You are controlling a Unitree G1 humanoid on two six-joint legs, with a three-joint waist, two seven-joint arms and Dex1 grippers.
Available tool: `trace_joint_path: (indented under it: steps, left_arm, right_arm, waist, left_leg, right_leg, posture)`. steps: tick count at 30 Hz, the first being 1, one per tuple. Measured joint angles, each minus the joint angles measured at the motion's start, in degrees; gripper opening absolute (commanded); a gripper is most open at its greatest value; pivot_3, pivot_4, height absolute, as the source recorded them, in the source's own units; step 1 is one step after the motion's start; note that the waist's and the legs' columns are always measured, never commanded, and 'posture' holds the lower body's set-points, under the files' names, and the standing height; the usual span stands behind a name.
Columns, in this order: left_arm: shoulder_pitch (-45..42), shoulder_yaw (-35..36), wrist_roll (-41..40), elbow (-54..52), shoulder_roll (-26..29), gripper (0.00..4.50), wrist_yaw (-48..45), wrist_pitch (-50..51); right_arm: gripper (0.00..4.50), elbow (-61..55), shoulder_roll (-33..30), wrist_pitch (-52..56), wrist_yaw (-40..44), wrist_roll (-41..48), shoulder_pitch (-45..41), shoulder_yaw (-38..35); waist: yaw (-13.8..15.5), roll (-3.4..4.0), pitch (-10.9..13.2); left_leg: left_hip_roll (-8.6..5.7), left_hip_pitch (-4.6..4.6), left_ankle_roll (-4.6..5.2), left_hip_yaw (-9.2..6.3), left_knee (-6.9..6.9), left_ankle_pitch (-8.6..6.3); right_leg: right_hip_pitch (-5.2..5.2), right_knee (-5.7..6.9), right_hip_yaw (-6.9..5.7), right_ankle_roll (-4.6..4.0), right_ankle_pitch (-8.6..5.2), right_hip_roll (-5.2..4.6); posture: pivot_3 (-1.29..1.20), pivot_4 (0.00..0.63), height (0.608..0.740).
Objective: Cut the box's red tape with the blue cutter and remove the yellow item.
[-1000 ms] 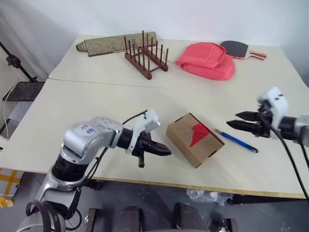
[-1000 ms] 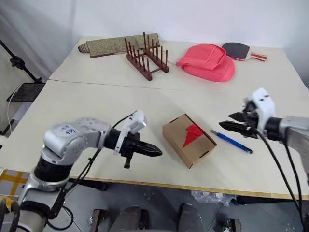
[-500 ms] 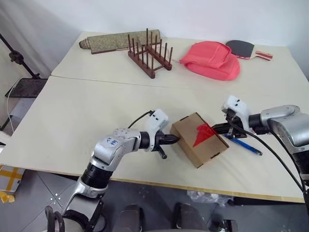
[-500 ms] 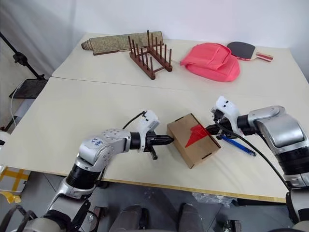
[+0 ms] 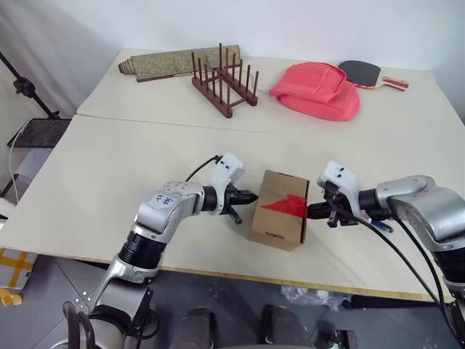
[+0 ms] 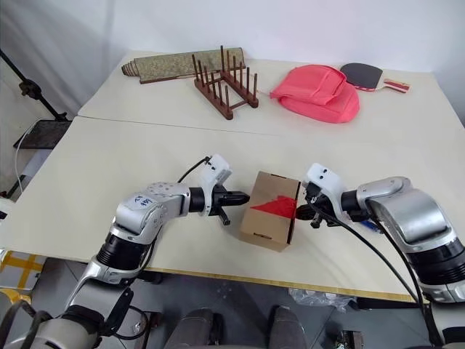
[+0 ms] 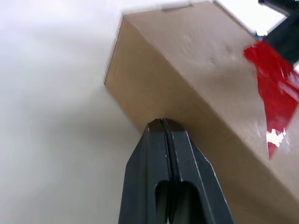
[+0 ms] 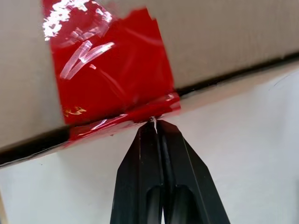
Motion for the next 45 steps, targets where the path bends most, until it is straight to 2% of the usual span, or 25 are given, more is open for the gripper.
trace_joint_path:
  steps: [5, 13, 21, 24, 28, 35, 36, 41, 45]
  left_arm:
    - [0.51, -0.46, -0.69, -3.64, 2.5, 0.0, -1.4, 4.03]
    - [1.32, -0.55, -0.69, -5.18, 2.73, 0.0, -1.52, 5.49]
    - [1.35, 0.98, -3.15, -6.37, 4.43, 0.0, -2.9, 6.77]
    - [0.9, 4.33, -5.66, -7.59, 8.31, 0.0, -5.24, 7.54]
    - [-1.91, 6.63, -8.32, -7.08, 11.29, 0.0, -9.3, 7.63]
    - [-10.81, 3.96, -9.1, -4.12, 7.07, 0.0, -13.11, 4.07]
    - [-11.09, 2.77, -9.01, -3.5, 6.74, 0.0, -13.94, 3.27]
    - [-11.31, -4.89, -5.8, 1.3, 7.07, 0.0, -18.03, -2.17]
    - [-12.37, -9.6, -1.15, 4.38, 8.45, 0.0, -20.17, -6.89]
  right_arm:
    - [0.06, -3.44, 0.75, 2.74, -2.19, 1.4, 0.94, -1.76]
    - [0.06, -6.91, 0.74, 4.67, -3.19, 2.78, 3.66, -2.08]
    - [0.06, -4.0, 1.24, -0.56, -8.28, 0.06, 3.77, -3.78]
    - [0.65, -2.72, 0.6, -1.17, -10.06, -0.04, 1.67, -8.92]
    - [1.96, -5.19, -1.67, 3.6, -10.24, 2.57, 1.02, -13.4]
    - [4.31, -14.68, -0.57, 17.5, -14.28, 10.3, -0.79, -20.82]
    - [4.45, -15.94, -0.44, 19.27, -14.91, 11.12, -0.84, -21.44]
    - [4.45, -20.98, 2.86, 27.9, -19.04, 13.55, -0.13, -22.17]
    - [4.45, -21.3, 6.67, 29.94, -23.92, 12.84, 1.76, -22.06]
  waist:
    - [0.01, 0.0, 0.0]
    - [0.01, 0.0, 0.0]
    - [-0.05, -0.04, 0.02]
    - [-0.19, -0.04, 0.03]
    - [0.17, -0.05, 0.03]
    - [0.18, -0.07, 0.04]
    - [0.09, -0.07, 0.04]
    - [-0.24, -0.07, 0.04]
    - [-0.07, -0.07, 0.04]
  left_leg:
    - [0.0, -0.01, 0.0, -0.02, 0.0, 0.0]
    - [0.0, 0.0, 0.0, -0.01, 0.0, 0.0]
    - [0.0, -0.01, 0.0, 0.0, 0.0, 0.0]
    - [0.03, 0.0, -0.03, 0.0, -0.04, 0.02]
    - [0.01, -0.04, -0.04, 0.01, -0.04, 0.02]
    - [-0.02, -0.12, -0.03, 0.0, -0.06, 0.02]
    - [-0.01, -0.11, -0.03, -0.02, -0.07, 0.02]
    - [0.0, -0.11, -0.03, 0.09, -0.05, 0.03]
    - [-0.02, -0.12, 0.0, 0.13, -0.03, 0.04]
  right_leg:
    - [-0.02, 0.0, 0.04, 0.0, 0.0, 0.0]
    - [-0.02, 0.01, 0.06, 0.0, 0.0, 0.0]
    - [-0.08, 0.04, 0.11, 0.0, 0.0, 0.0]
    - [-0.14, 0.08, 0.14, -0.01, -0.01, 0.02]
    - [-0.08, 0.03, 0.09, -0.01, -0.01, 0.02]
    - [-0.1, 0.02, 0.07, -0.01, 0.0, 0.02]
    - [-0.11, 0.06, 0.04, -0.01, 0.0, 0.03]
    - [-0.15, 0.05, 0.11, -0.01, -0.01, 0.04]
    - [-0.16, 0.03, 0.14, -0.01, 0.0, 0.04]
  posture:
    - [0.0, 0.15, 0.74]
    - [0.0, 0.15, 0.74]
    - [0.0, 0.15, 0.74]
    - [0.0, 0.15, 0.74]
    - [0.0, 0.15, 0.74]
    - [0.0, 0.15, 0.74]
    - [0.0, 0.15, 0.74]
    - [0.0, 0.15, 0.74]
    - [0.0, 0.15, 0.74]
